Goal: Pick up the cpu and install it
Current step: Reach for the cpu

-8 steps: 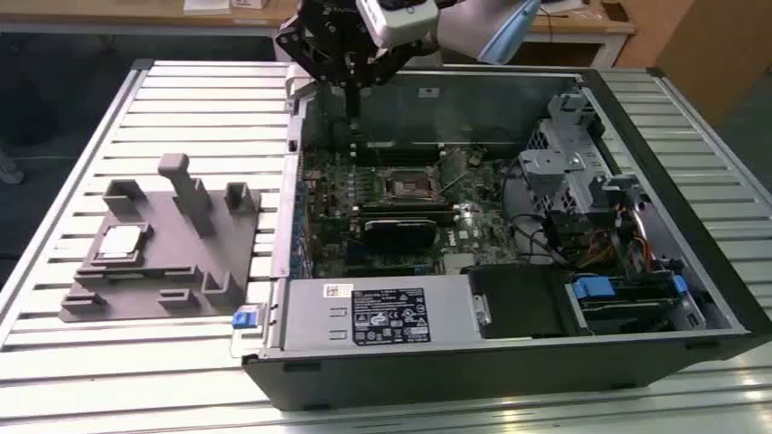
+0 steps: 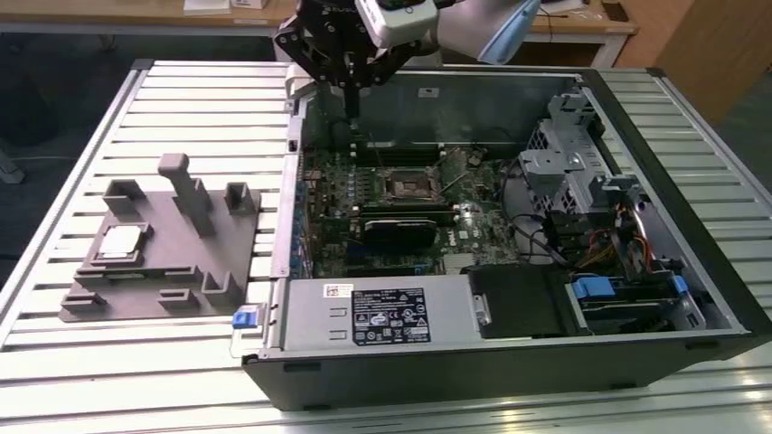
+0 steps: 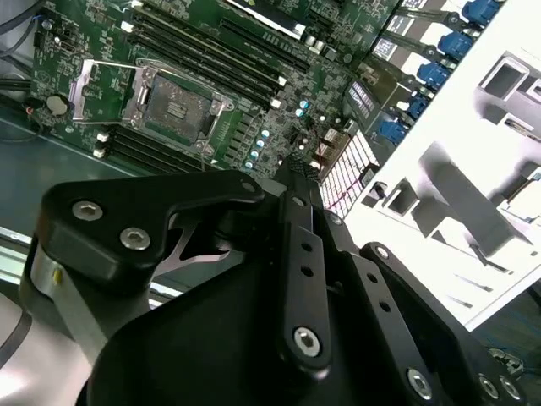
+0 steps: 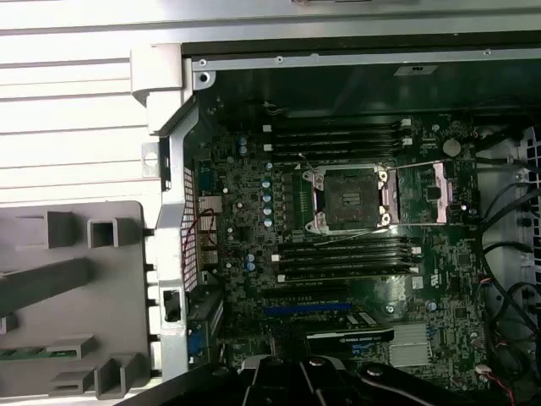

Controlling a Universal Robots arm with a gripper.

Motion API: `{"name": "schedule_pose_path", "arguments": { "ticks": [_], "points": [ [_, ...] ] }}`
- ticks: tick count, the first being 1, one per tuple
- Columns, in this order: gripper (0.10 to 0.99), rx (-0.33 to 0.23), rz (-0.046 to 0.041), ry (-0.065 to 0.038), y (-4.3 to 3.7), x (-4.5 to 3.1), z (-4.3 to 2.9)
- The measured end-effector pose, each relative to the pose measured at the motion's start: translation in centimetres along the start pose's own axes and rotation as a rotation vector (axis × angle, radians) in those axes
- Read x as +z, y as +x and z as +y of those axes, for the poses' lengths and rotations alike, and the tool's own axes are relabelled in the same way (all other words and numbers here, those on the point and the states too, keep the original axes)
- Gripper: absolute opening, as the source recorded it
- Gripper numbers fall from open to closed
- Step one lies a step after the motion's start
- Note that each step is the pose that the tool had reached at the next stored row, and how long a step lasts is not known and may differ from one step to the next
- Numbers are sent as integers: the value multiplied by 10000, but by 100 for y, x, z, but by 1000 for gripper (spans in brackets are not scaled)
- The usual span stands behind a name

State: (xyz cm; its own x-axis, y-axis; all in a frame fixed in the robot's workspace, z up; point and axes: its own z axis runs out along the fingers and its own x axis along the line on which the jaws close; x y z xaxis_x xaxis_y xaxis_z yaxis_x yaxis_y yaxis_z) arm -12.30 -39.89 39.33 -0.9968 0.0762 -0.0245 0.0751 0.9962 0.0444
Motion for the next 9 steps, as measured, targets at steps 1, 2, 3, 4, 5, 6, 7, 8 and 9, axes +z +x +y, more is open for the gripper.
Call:
{"name": "schedule_pose_path", "arguments": {
  "ticks": [1,2,3,4,5,6,7,8,9],
  "points": [
    [106,1,0,0,4,0,0],
    [106,1,0,0,8,0,-1],
    [106,0,-1,-1,12,1,-1],
    [106,0,-1,-1,16,1,-1],
    [106,0,-1,-1,23,1,-2],
    [106,0,0,0,31,1,-3],
    [106,0,0,0,41,1,-4],
    [106,-1,0,0,47,1,-4],
    [106,0,0,0,55,1,-4]
  ]
}}
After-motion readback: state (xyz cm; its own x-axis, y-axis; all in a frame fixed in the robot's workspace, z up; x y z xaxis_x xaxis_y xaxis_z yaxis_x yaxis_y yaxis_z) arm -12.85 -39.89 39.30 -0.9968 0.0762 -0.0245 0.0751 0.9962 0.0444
